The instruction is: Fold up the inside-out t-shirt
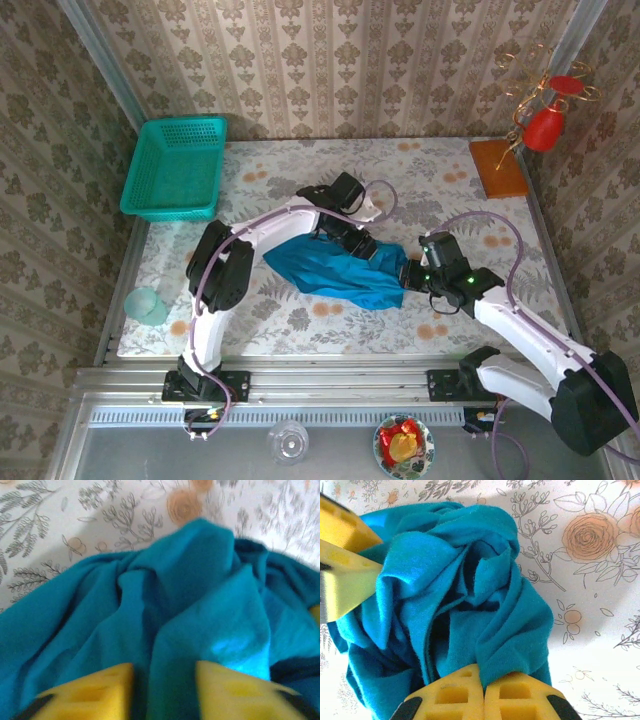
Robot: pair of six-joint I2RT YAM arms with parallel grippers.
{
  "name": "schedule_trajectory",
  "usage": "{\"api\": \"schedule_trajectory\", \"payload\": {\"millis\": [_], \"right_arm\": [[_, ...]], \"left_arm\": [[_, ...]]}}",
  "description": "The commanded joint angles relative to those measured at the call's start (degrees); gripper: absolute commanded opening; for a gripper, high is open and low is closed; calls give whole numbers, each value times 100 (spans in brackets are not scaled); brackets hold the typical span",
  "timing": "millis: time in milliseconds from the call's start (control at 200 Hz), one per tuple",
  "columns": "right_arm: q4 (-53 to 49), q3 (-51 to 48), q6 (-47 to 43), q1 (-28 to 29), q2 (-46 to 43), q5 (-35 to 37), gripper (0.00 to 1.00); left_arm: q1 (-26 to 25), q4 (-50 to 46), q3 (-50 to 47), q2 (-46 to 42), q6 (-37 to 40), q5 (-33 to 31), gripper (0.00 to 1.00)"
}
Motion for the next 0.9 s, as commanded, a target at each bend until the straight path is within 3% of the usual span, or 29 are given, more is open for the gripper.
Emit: {"api": "schedule_trajectory", "payload": {"millis": [0,115,280,425,685,895], "right_arm": [[-338,269,-142,31,-206,405,0],[-678,494,-363,24,-322,751,0],[-1166,928,-841,14,-454,1164,0],[-1512,1244,-1145,-4,-489,1503,0],[-1699,1033,-869,-99,-412,1700,0],[-1497,370,-225,-118,-69,947,0]], "left_arm": [[23,-302,94,-319,288,-233,12],[322,-30,-252,-935,202,-517,0],[1082,262,-752,-2024,163,-593,0],[1942,444,-1161,-2853,2,-161,0],[3318,835,-2594,-4041,-510,178,0],[3302,1379,-4320,-4480,-1080,297,0]]}}
